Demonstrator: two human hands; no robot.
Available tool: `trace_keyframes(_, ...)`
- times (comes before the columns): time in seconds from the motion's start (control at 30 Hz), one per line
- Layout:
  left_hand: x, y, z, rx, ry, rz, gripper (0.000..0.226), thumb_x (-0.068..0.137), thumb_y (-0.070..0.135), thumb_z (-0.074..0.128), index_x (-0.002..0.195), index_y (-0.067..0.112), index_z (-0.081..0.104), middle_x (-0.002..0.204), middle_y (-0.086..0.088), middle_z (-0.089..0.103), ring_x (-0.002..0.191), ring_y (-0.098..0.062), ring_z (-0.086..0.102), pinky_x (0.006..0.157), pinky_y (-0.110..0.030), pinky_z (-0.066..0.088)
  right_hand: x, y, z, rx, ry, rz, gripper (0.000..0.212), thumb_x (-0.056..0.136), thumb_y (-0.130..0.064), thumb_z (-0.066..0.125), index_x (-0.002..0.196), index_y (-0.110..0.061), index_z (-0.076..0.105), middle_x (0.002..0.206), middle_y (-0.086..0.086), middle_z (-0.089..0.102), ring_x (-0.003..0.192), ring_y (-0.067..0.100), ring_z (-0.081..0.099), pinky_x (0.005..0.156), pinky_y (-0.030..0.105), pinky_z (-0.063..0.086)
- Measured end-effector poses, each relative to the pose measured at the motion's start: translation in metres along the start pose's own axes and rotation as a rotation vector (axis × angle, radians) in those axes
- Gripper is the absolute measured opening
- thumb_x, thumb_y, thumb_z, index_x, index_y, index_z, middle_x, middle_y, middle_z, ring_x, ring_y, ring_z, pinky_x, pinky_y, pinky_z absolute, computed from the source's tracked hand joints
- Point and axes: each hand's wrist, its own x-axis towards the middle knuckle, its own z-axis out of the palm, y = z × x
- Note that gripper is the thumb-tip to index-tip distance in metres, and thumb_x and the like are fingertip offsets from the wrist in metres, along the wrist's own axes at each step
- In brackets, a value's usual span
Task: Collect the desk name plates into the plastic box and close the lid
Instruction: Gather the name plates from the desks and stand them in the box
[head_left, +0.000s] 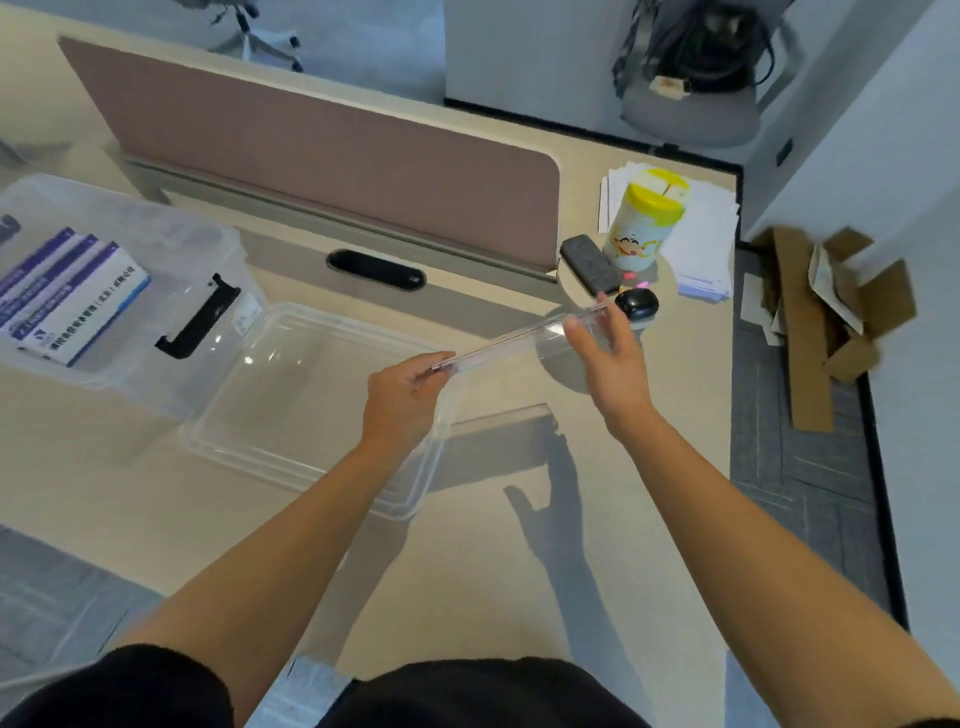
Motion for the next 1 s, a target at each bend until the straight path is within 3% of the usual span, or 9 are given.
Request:
trace_keyframes(0.23,-0.040,0.018,-0.051,-0.212,0.067,0.038,0.021,0.090,0.015,0.069,0.110,0.014,0.075,0.097,0.010,0.075,0.089,-0.007,0.069,0.078,-0.016,0.052,-0.053,-0.069,0.038,0.137,0.011,-0.167,0.067,0.083,-0.054,0.070,0.144,-0.041,0.044,0.145,-0.004,0.041,0.130,0.013,0.044,0.113,0.042,0.040)
trace_keyframes(0.33,-0.069,0.027,-0.069,-0.201,0.073,0.086,0.022,0.091,0.016,0.068,0.112,0.017,0.075,0.098,0.012,0.076,0.089,-0.006,0.070,0.080,-0.020,0.053,-0.076,-0.087,0.057,0.160,-0.014,-0.205,0.071,0.068,-0.068,0.073,0.131,-0.060,0.041,0.142,-0.011,0.033,0.134,0.018,0.040,0.110,0.054,0.040)
trace_keyframes(0.4,-0.089,0.035,-0.078,-0.186,0.091,0.106,0.022,0.090,0.016,0.069,0.112,0.018,0.075,0.098,0.012,0.076,0.085,-0.004,0.069,0.077,-0.020,0.052,-0.088,-0.091,0.064,0.185,-0.025,-0.237,0.063,0.072,-0.061,0.075,0.124,-0.063,0.040,0.135,-0.012,0.031,0.135,0.020,0.038,0.110,0.054,0.039)
trace_keyframes(0.5,-0.127,0.049,-0.087,-0.210,0.103,0.084,0.023,0.086,0.012,0.072,0.109,0.018,0.076,0.097,0.011,0.076,0.082,0.000,0.068,0.078,-0.018,0.050,-0.102,-0.094,0.067,0.200,-0.029,-0.314,0.061,0.084,-0.043,0.073,0.135,-0.048,0.041,0.132,-0.012,0.030,0.128,0.012,0.038,0.112,0.039,0.037)
trace_keyframes(0.6,-0.160,0.058,-0.100,-0.179,0.041,0.055,0.028,0.080,0.013,0.079,0.105,0.024,0.076,0.099,0.011,0.076,0.087,-0.004,0.071,0.088,-0.027,0.055,-0.115,-0.096,0.072,0.232,-0.123,-0.278,0.058,0.082,-0.042,0.074,0.133,-0.051,0.047,0.140,-0.009,0.035,0.126,0.014,0.043,0.105,0.051,0.046)
trace_keyframes(0.7,-0.179,0.055,-0.123,-0.021,-0.039,0.098,0.046,0.074,0.036,0.082,0.117,0.028,0.070,0.111,0.014,0.072,0.102,-0.003,0.067,0.098,-0.032,0.052,-0.133,-0.103,0.082,0.212,-0.266,-0.259,0.054,0.079,-0.044,0.075,0.124,-0.057,0.050,0.146,-0.004,0.037,0.131,0.023,0.044,0.100,0.058,0.048)
trace_keyframes(0.8,-0.190,0.043,-0.150,-0.040,-0.129,0.054,0.073,0.070,0.062,0.075,0.135,0.042,0.047,0.132,0.013,0.055,0.122,-0.002,0.053,0.104,-0.029,0.045,-0.151,-0.115,0.102,0.215,-0.394,-0.286,0.048,0.080,-0.039,0.074,0.120,-0.055,0.053,0.146,-0.005,0.039,0.133,0.026,0.043,0.090,0.048,0.053)
trace_keyframes(0.9,-0.193,0.025,-0.181,-0.027,-0.192,0.023,0.090,0.067,0.055,0.083,0.141,0.053,0.032,0.146,0.011,0.039,0.129,-0.006,0.044,0.106,-0.028,0.039,-0.168,-0.128,0.133,0.183,-0.474,-0.297,0.043,0.082,-0.037,0.071,0.116,-0.057,0.054,0.143,-0.003,0.041,0.128,0.027,0.047,0.089,0.052,0.053)
trace_keyframes(1.0,-0.192,0.006,-0.220,-0.027,-0.191,0.075,0.094,0.066,0.041,0.088,0.141,0.055,0.033,0.146,0.014,0.044,0.126,-0.007,0.051,0.105,-0.027,0.043,-0.182,-0.140,0.173,0.150,-0.559,-0.278,0.043,0.085,-0.039,0.069,0.120,-0.057,0.052,0.143,-0.005,0.044,0.126,0.023,0.050,0.090,0.054,0.054)
